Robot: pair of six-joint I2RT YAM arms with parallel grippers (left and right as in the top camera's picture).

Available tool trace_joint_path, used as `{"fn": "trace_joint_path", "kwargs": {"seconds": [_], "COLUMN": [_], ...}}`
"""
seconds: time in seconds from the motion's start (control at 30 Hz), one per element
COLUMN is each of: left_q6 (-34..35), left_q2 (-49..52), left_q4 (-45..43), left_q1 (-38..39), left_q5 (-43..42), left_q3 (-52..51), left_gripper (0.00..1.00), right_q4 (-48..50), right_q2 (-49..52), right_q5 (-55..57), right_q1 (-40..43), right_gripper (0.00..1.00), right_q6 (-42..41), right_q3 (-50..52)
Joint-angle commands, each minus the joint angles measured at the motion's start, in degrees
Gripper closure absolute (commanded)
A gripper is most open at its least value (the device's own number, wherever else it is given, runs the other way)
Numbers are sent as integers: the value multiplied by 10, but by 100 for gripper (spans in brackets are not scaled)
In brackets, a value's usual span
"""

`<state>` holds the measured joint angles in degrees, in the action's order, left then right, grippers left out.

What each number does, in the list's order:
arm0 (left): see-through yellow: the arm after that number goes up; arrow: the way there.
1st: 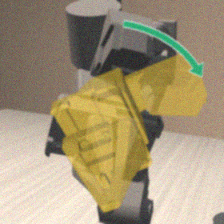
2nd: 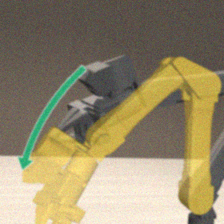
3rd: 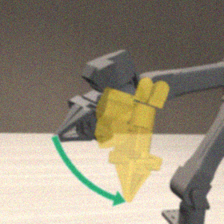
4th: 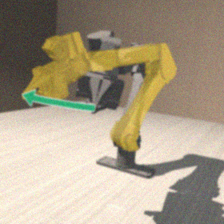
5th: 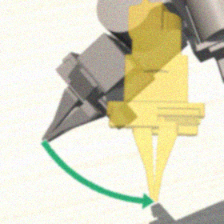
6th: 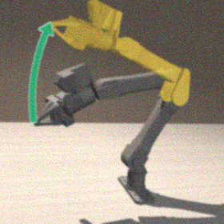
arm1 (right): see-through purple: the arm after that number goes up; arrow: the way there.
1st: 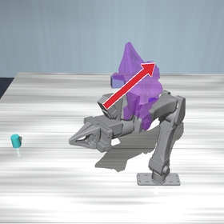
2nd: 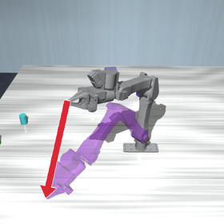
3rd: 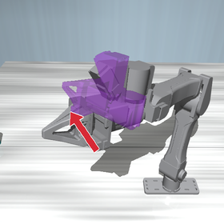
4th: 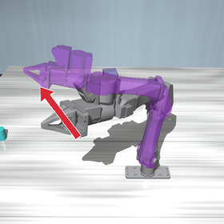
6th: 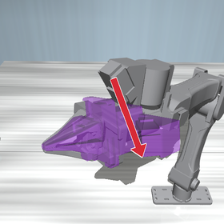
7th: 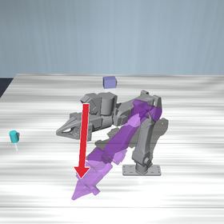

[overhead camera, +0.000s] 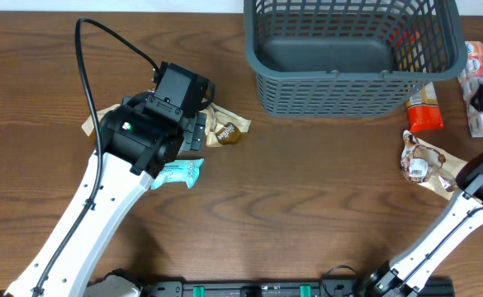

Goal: Pack container
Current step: 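Grasp the stack of colorful tissue packs with the right gripper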

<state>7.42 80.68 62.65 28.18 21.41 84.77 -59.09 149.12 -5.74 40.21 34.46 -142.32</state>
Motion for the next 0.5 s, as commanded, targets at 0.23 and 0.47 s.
{"fn": "trace_joint_path", "kwargs": {"seconds": [0.23, 0.47], "left_q6": [-3, -3], "left_q2": [6, 6], "left_q4": [1, 1], "left_q1": [-3, -3], "left_q5": [7, 7], "left_q3": [-2, -2], "left_gripper": [1, 1], "right_q4": [19, 17], "right_q2": [1, 4], "right_q5": [-57, -57], "right_q1": [-27, -16], "right_gripper": [1, 1], "right_q6": [-36, -47], "right_q3": [-4, -3]}}
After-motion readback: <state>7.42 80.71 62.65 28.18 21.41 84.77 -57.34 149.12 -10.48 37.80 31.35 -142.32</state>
